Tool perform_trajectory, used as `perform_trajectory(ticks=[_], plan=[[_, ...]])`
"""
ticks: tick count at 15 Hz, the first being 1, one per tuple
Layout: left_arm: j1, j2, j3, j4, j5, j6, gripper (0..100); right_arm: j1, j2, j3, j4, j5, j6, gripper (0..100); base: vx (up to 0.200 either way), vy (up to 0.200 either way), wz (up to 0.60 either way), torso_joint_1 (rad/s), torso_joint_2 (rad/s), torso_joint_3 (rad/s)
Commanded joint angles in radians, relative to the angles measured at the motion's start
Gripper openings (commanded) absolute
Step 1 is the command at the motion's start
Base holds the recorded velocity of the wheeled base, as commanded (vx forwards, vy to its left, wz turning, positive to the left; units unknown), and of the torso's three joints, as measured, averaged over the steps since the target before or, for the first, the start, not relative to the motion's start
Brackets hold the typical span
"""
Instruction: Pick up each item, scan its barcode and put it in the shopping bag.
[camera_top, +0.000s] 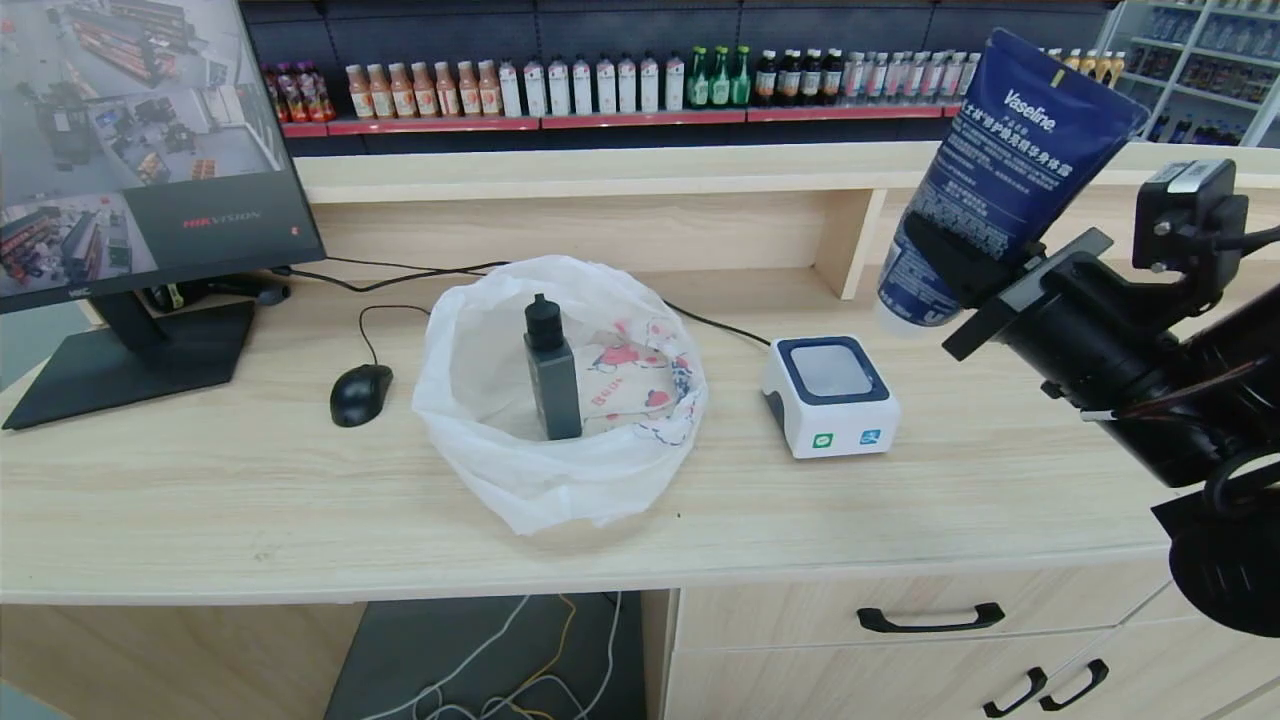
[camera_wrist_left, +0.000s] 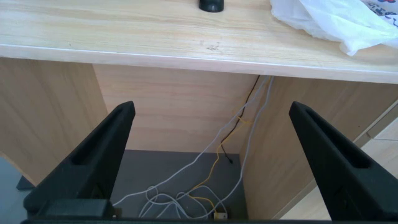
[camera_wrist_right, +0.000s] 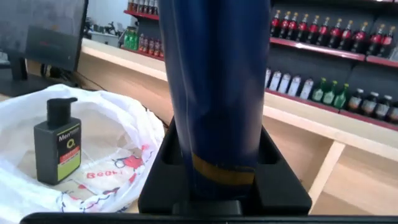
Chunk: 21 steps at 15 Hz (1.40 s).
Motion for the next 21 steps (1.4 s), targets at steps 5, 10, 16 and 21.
perform_trajectory(ticks=[5,10,16,21], plan=[[0.000,0.000,0.000,0.000,0.001,-0.002,100,0.006,-0.013,0.086,-0.001,-0.103,0.103,0,0.000,0.000,0.00,0.000,0.00,0.000],[0.000,0.000,0.000,0.000,0.001,-0.002,100,-0.007,-0.028,0.153,-0.001,-0.215,0.109,0,0.000,0.000,0.00,0.000,0.00,0.000],[0.000,0.000,0.000,0.000,0.001,-0.003,100,-0.004,0.010,0.143,-0.001,-0.214,0.109,0,0.000,0.000,0.00,0.000,0.00,0.000],[0.000,0.000,0.000,0.000,0.001,-0.002,100,-0.002,0.032,0.135,-0.001,-0.214,0.110,0,0.000,0.200,0.00,0.002,0.00,0.002]])
